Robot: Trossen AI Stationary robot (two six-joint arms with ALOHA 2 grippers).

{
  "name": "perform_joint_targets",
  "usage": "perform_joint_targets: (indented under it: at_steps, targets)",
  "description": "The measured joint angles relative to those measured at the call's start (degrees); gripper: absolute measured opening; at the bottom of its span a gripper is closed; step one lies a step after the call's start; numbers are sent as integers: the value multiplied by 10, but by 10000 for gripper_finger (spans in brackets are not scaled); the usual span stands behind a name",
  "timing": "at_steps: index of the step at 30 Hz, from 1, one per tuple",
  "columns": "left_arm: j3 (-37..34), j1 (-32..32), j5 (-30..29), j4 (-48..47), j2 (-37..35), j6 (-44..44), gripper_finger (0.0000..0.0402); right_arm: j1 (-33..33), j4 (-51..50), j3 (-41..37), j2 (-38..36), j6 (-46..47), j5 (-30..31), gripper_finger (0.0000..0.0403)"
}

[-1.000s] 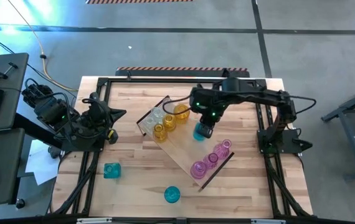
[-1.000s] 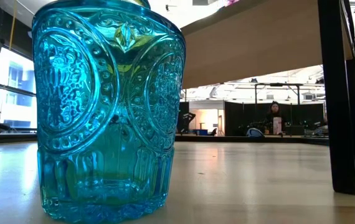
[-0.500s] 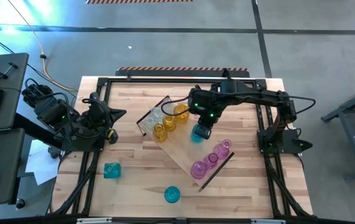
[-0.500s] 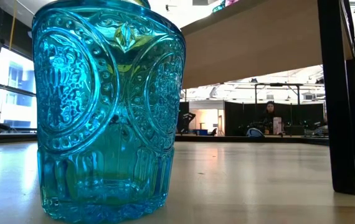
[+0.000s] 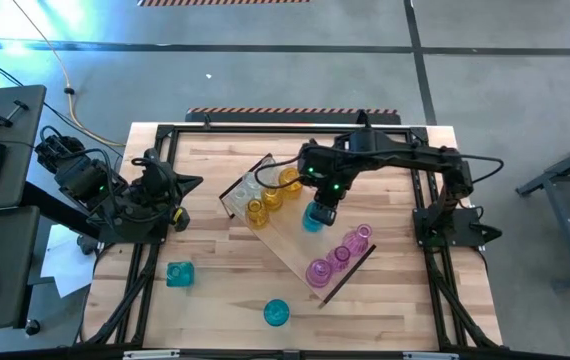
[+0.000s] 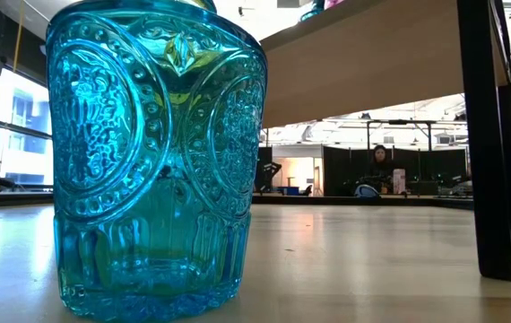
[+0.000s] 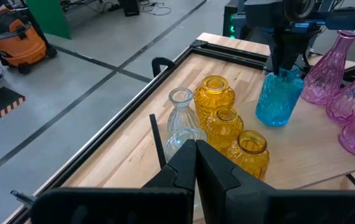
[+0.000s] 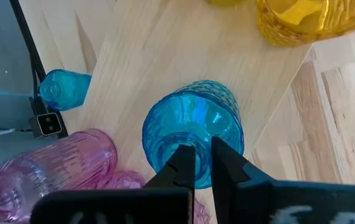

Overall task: Sort vases onto shelf
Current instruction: Put the top blue flower vase on the shelf

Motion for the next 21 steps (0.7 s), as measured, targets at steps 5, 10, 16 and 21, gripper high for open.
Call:
perform_joint_targets:
  at_steps: [5, 10, 16, 21]
  targets:
    - [0, 0, 0, 0, 0, 0, 1, 0, 3, 0, 5, -8, -1, 2]
    - [0, 0, 0, 0, 0, 0, 1, 0, 7, 0, 7, -10, -2, 25]
    - [0, 0, 0, 0, 0, 0, 0, 0, 10, 0, 7, -13, -4, 59]
    - [0, 0, 0, 0, 0, 0, 0, 0, 19, 0, 7, -19, -13, 74]
